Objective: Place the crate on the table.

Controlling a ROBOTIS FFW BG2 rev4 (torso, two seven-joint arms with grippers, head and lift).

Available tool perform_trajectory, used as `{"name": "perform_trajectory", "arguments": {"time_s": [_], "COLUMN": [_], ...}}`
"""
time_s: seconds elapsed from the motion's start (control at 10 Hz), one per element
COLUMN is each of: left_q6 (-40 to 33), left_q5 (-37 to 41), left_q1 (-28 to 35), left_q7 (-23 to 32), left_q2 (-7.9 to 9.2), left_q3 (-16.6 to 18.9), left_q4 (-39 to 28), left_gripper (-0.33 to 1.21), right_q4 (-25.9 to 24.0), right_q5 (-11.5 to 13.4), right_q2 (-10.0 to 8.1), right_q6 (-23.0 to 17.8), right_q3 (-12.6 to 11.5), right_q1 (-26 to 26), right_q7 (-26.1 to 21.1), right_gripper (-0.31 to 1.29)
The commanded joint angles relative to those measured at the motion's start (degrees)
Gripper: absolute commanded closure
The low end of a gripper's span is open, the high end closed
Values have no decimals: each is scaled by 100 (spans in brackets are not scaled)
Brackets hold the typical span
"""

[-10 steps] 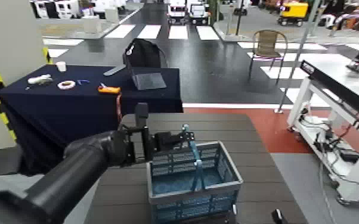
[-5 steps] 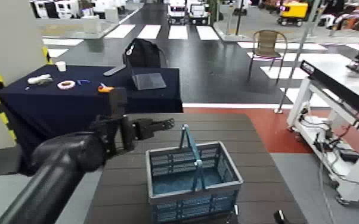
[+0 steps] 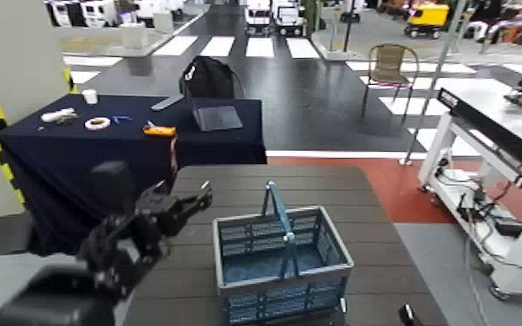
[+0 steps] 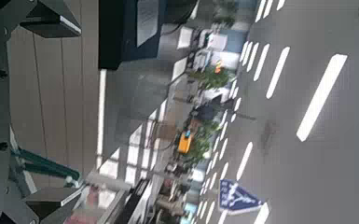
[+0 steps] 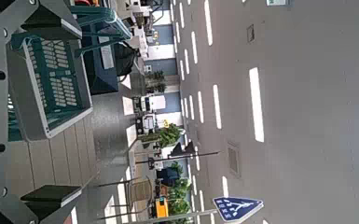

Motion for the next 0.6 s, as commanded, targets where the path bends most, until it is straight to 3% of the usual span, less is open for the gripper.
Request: {"name": "perform_trajectory", "arguments": {"time_s": [0.1,0.4,0.6], "left_q6": [-1035,-2503,-2943], "left_q5": [-570,-966,-1423], "left_q1": [921,1721,2020], "left_q7": [209,991,1149], "left_q2": [-170,-170,-222], "left_q3": [-54,-203,-212], "left_q4": [-165,81,151], "left_gripper": [10,11,11], "right_q4": [-59,-121,-138], "right_q5": [73,73,73], "right_q2": [10,-8,-25], "right_q6": [83,250,267], "right_q3": [-37,-54,-72], "right_q1": [30,65,82], "right_q7": [0,18,18], "right_gripper": [13,13,13]}}
